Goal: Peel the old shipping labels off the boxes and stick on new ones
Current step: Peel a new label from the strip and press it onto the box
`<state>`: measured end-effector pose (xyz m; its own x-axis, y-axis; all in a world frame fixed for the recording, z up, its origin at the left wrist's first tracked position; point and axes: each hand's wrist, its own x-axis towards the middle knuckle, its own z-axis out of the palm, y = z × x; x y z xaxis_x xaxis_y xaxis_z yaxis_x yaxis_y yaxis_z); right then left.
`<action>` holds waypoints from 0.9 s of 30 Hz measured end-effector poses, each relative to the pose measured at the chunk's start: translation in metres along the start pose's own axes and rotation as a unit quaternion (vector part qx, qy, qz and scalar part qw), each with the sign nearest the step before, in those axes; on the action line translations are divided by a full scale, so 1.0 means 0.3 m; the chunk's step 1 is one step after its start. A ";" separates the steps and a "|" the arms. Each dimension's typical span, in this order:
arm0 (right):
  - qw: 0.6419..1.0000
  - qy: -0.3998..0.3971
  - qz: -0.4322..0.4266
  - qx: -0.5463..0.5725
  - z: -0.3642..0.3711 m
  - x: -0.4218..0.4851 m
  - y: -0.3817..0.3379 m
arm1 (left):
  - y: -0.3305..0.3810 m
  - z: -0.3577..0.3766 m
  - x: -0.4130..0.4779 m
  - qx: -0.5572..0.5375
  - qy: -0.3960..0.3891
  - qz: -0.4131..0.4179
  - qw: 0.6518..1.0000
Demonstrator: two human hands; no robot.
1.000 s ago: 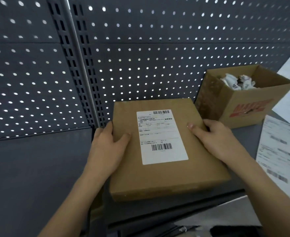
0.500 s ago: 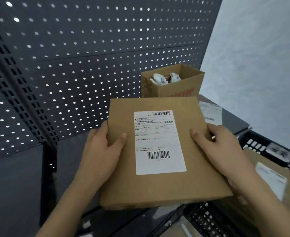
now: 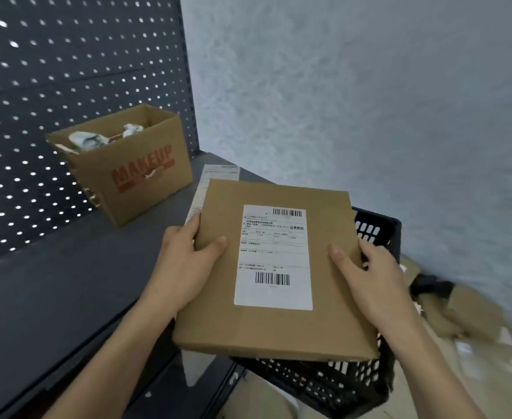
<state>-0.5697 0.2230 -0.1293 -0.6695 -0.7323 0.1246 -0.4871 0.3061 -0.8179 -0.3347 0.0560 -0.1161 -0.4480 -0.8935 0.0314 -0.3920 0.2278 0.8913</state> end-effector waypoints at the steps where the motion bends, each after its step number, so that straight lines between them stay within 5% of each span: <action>1: 1.000 0.011 0.018 -0.002 -0.028 0.002 0.034 | 0.012 0.046 0.023 -0.004 -0.019 0.006 1.000; 14: 0.978 0.124 0.170 0.003 -0.160 0.135 0.305 | 0.064 0.459 0.368 0.013 -0.163 0.077 0.983; 27: 0.969 0.099 0.225 -0.036 -0.062 0.275 0.449 | -0.043 0.633 0.516 0.142 -0.187 0.015 0.972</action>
<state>-0.7011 0.2152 -0.2188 -0.9137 -0.3868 -0.1244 -0.1546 0.6140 -0.7740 -0.5516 -0.0117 -0.2086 -0.7018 -0.6944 -0.1590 -0.5574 0.3963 0.7296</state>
